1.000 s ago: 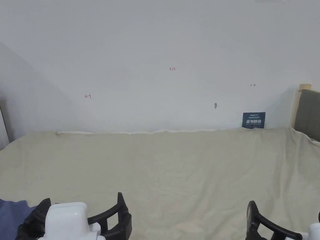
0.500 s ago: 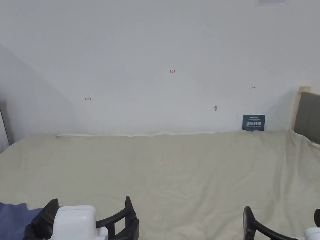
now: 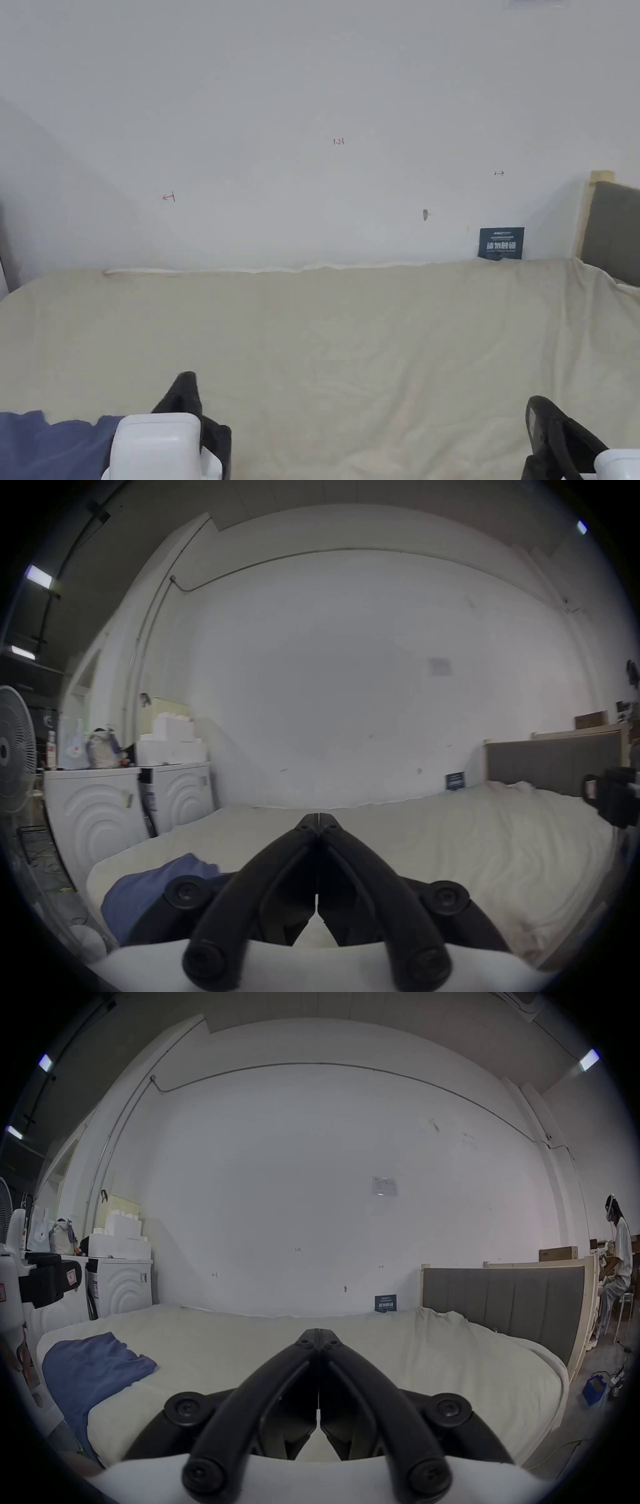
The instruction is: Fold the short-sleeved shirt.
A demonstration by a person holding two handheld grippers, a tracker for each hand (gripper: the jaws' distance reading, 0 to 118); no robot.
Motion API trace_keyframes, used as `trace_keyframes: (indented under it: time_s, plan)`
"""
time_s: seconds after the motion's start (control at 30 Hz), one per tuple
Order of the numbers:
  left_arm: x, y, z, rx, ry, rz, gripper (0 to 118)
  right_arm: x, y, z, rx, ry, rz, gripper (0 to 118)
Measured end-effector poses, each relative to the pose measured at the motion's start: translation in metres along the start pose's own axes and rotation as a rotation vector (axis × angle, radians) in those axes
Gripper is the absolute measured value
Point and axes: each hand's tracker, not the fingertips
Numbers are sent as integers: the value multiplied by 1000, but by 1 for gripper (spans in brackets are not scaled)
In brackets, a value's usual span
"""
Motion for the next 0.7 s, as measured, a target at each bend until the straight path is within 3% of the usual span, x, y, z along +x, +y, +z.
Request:
trace_keyframes:
  time_s: [0.03,0.1,0.27,0.5,0.6,0.7]
  plan:
    - [-5,-2,-7,-23,51,8,0,-1,0,1,-2,1,-4,0]
    - [-12,-5,-14,-54,-28,71,0,1,-2,1,-5,5,-13,0]
    - [-10,-8,-17,-55,4,24,0,1,-2,-2,-8,-16,14,0]
    - [-18,-4,-17,-60,43,28,0,4,1,-8,-31,-50,-20,0]
    - [-48,2,-12,-92,90,66,0,-9,3,-19,-62,-16,-29,0]
    - [-92,9,3,-90,235,18,0,-43,4,-37,-81,96,-61,0]
